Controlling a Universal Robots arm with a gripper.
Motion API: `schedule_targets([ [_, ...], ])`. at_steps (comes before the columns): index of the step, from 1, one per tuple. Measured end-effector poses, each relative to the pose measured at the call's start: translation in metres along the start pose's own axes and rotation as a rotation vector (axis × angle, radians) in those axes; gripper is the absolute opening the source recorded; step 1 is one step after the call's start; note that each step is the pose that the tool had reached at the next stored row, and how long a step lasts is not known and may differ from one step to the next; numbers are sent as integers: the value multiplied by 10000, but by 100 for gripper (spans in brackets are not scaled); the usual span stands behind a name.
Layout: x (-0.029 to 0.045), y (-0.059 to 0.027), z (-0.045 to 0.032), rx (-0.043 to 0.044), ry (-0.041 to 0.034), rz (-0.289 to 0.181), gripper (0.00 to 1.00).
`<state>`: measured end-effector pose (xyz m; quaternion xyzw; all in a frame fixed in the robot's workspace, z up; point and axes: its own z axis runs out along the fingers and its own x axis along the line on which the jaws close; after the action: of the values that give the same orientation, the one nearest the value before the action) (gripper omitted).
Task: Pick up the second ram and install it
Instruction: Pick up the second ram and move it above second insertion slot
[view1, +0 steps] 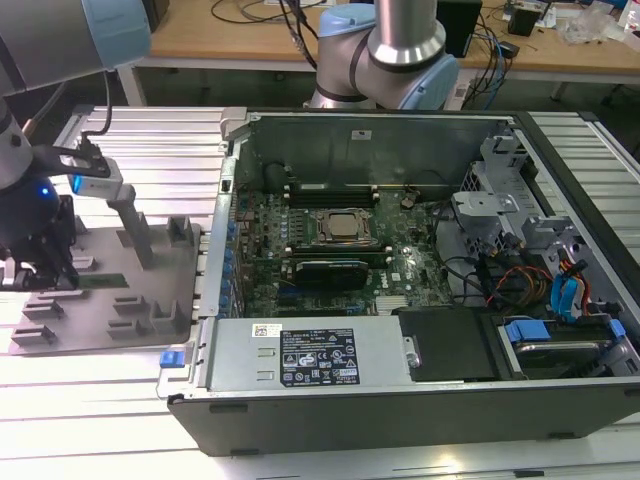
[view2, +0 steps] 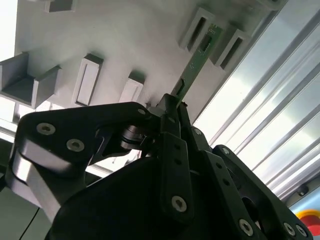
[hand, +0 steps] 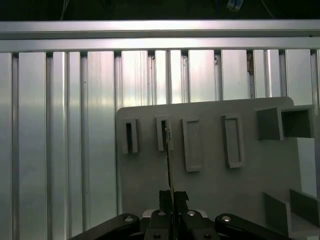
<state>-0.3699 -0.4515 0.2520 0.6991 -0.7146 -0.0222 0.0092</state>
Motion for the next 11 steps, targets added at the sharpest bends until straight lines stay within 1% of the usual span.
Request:
schedule_targets([
  [2, -1, 2, -48, 1, 0, 0, 11],
  [5, -1, 4, -86, 0, 0, 0, 11],
  [6, -2, 5, -109, 0, 0, 0, 11],
  [7, -3, 7, -156, 0, 0, 0, 11],
  [11, -4, 11, -241, 1, 0, 0, 11],
])
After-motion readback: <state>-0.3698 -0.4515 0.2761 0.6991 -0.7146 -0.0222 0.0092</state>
